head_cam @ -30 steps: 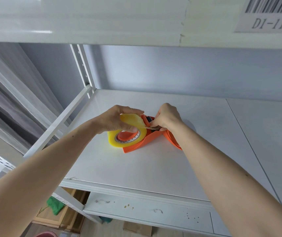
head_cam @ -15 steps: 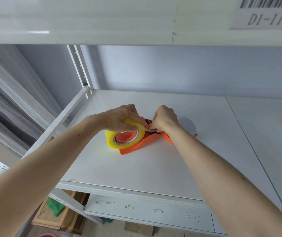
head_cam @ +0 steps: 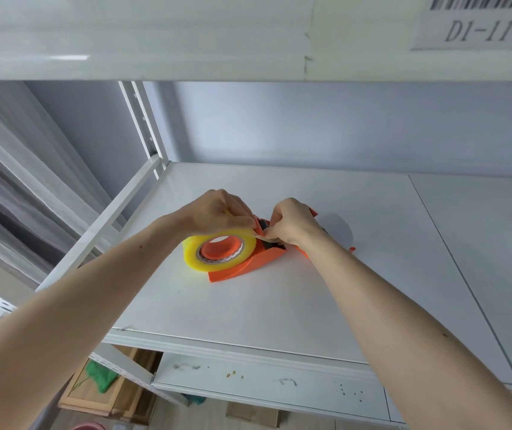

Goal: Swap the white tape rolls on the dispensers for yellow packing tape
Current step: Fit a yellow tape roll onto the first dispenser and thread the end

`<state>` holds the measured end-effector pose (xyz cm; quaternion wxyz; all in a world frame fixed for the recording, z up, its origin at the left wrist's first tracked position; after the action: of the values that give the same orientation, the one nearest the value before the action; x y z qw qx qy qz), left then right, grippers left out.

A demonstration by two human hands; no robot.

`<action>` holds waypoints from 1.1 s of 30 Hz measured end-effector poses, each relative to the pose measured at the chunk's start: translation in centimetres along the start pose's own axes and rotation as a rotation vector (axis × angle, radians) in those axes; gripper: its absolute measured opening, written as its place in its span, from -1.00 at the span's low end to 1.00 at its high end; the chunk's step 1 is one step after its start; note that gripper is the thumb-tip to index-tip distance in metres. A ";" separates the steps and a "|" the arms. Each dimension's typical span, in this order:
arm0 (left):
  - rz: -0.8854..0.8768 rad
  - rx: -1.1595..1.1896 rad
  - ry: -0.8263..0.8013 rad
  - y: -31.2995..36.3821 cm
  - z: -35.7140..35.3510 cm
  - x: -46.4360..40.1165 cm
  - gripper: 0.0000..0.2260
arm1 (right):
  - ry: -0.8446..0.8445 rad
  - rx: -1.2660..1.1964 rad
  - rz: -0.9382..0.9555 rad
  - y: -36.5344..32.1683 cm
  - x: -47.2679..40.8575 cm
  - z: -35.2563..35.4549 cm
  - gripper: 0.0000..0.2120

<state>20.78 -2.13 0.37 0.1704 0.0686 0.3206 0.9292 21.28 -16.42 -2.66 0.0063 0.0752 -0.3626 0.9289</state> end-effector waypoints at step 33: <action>0.253 -0.399 0.186 2.4 -0.6 -0.1 -0.70 | 0.275 -0.217 -0.047 2.0 2.6 -0.9 -0.77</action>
<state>20.07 -4.25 1.34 0.0327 -0.0123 0.1341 0.9904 18.41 -17.36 -4.26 0.0856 -0.0451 -0.4545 0.8855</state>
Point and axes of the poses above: each hand's wrist, its own x-axis away from the middle knuckle, its own z-axis out of the back of the hand, y = z × x, the point moved 9 cm from there along -x, towards the middle knuckle, and after that the axes turned 4 degrees about y, right-handed, at the moved point
